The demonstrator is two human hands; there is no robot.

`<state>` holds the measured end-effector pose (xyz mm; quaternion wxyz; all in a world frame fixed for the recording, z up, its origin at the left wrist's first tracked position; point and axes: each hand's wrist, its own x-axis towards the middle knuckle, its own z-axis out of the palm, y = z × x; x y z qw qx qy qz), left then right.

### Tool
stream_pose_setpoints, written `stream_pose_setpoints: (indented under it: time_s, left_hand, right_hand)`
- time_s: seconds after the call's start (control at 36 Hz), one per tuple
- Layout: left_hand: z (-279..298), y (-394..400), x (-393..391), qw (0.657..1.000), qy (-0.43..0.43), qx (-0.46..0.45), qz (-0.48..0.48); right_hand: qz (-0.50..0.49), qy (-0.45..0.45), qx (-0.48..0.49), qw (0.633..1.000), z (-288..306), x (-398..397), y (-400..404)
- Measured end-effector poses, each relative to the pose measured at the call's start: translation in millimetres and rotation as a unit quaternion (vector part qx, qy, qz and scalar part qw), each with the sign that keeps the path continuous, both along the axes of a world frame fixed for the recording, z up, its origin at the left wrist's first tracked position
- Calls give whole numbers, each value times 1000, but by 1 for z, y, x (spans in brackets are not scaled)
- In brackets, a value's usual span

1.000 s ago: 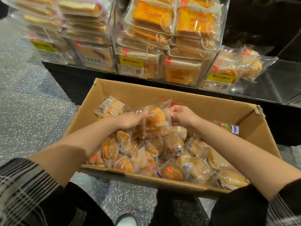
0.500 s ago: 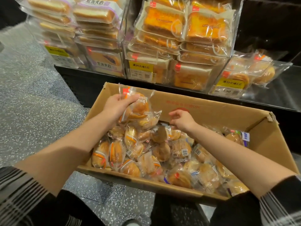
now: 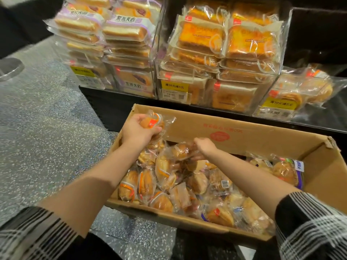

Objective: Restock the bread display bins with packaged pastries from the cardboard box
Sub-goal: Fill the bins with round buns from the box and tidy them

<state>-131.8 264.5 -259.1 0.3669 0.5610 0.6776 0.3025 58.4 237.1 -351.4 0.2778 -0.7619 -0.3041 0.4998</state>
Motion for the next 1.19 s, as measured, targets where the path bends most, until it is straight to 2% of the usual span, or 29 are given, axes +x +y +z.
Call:
stream_pose_setpoints:
  time_s: [0.11,0.33,0.42,0.56,0.78,0.94,1.03,1.19]
  left_hand:
    - [3,-2,2,1000,8,1,-13]
    - [8,-7,16,999,-37,-4,-7]
    - [12,-10,27,999,-53,2,-5]
    - [24,-19,49,992,-112,48,-10]
    - [46,-33,96,968,-225,112,14]
    - [62,-53,136,957,-227,166,-68]
    - [68,-61,156,953,-234,163,-104]
    - [65,-70,189,950,-233,159,-137]
  right_hand:
    - [-65,-36,13,997,-3,12,-14]
    - [-19,-102,57,993,24,19,-40]
    - [-33,-80,103,991,45,29,-49]
    - [-110,-8,197,974,78,53,-61]
    - [-179,-7,263,948,116,102,-95]
    - [-243,17,327,913,143,141,-129]
    - [-272,14,348,897,151,156,-149]
    - [-332,64,381,860,170,177,-186]
